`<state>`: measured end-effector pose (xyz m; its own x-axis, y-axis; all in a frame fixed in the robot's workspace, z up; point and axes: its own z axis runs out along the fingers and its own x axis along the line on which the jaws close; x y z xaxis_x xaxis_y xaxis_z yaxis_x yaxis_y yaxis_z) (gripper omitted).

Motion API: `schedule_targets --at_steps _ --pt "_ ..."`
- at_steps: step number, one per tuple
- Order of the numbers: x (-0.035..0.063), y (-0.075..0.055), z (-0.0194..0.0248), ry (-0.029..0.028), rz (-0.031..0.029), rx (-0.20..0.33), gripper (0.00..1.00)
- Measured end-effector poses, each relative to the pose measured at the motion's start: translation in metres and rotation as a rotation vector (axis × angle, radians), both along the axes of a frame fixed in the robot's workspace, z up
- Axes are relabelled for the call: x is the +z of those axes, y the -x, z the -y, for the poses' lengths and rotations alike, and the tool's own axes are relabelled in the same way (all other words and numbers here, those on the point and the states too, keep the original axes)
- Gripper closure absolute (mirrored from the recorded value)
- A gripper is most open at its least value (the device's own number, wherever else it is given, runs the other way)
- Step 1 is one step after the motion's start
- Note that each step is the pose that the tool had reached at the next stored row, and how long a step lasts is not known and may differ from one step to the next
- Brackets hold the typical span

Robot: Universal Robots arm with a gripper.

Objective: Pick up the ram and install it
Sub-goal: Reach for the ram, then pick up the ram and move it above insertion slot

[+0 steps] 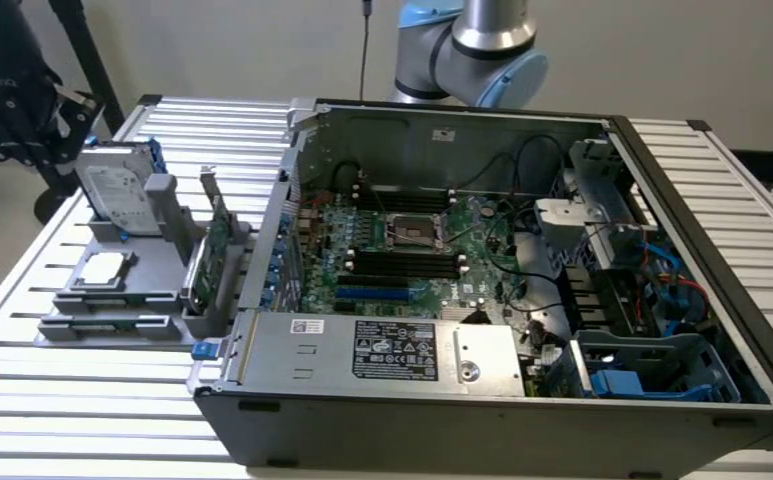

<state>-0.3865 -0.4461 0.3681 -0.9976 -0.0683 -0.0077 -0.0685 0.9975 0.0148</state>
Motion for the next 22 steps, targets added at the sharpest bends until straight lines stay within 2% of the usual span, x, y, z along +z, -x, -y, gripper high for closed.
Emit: schedule_targets --at_steps 9,15,22 --pt "-0.0013 0.005 0.0089 0.0001 -0.0001 0.025 0.89" --pt "-0.0043 0.01 0.0204 -0.0001 0.0 0.023 0.89" --pt "-0.0045 0.01 0.0206 0.0 -0.0001 0.022 0.89"
